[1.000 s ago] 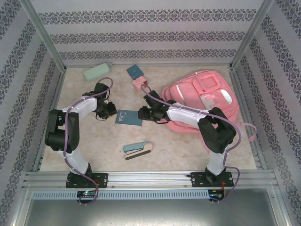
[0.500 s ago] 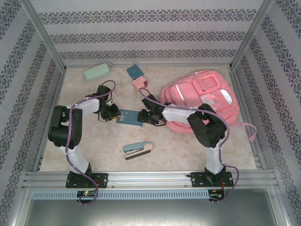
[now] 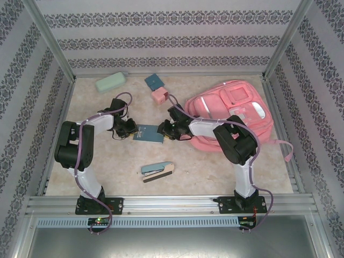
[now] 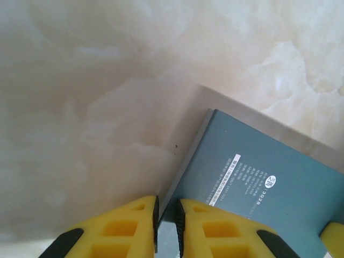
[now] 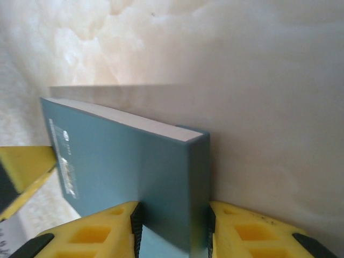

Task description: Pack the student bag

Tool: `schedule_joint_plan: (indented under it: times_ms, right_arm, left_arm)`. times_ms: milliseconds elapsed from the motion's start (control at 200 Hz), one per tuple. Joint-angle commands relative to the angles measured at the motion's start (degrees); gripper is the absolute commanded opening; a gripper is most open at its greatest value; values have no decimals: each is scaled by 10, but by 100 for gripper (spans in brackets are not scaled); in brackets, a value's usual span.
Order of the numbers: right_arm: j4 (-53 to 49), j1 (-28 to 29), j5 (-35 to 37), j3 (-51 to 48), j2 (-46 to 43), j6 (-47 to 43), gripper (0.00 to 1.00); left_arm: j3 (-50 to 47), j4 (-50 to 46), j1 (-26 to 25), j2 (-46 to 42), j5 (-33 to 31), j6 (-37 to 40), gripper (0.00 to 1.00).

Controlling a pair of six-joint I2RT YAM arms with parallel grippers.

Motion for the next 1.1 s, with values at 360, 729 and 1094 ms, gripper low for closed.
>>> schedule_joint_plan:
  times_ms: [360, 729, 1094]
  right_arm:
    - [183, 18, -94, -18, -36, 11, 3]
    - [170, -39, -56, -34, -136, -2, 0]
    - [217, -82, 58, -74, -239, 20, 0]
  left_arm:
    - [16, -45, -23, 3, 17, 16, 19]
    - [38, 22, -13, -128, 62, -106, 50]
    - [-57, 431, -30, -156, 143, -409, 83]
